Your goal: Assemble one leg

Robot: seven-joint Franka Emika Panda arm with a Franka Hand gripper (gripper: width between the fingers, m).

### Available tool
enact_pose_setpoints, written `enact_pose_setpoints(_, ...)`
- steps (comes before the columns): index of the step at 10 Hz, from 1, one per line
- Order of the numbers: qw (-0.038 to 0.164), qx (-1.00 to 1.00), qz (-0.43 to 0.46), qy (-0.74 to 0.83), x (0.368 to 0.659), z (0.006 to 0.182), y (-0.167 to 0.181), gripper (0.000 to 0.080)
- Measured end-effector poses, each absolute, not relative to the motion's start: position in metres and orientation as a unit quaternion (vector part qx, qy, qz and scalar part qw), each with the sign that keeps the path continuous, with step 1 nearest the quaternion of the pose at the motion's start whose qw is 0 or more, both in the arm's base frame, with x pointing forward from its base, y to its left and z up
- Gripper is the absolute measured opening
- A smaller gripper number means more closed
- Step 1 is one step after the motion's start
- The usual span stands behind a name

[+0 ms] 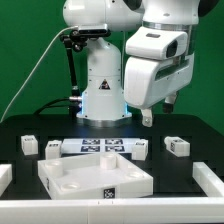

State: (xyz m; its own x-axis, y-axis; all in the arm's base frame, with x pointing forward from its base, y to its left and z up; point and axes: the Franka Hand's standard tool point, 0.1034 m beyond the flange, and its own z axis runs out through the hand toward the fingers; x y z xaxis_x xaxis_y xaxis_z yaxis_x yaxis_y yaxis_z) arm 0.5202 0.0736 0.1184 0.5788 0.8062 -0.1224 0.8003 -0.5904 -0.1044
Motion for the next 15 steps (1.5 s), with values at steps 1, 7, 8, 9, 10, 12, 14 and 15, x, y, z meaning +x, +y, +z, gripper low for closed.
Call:
enact_pose_setpoints(1,0.019,-0.888,0.079,-0.452,0.520,0.118,0.074,0.0649)
enact_pose_setpoints(7,0.020,-0.882,0.076,-0.465,0.519,0.117,0.072,0.0649)
enact_pose_setpoints(8,0.019,-0.863,0.063,-0.500,0.513,0.113,0.063,0.0649)
enact_pose_setpoints(9,0.017,-0.847,0.048,-0.529,0.504,0.107,0.051,0.0649)
enact_pose_setpoints(10,0.015,-0.825,0.032,-0.563,0.499,0.100,0.038,0.0649)
enact_pose_setpoints(12,0.006,-0.798,0.009,-0.603,0.491,0.089,0.017,0.0649)
enact_pose_setpoints(14,0.006,-0.798,0.010,-0.602,0.489,0.087,0.016,0.0649)
enact_pose_setpoints(15,0.007,-0.798,0.010,-0.602,0.489,0.087,0.016,0.0649)
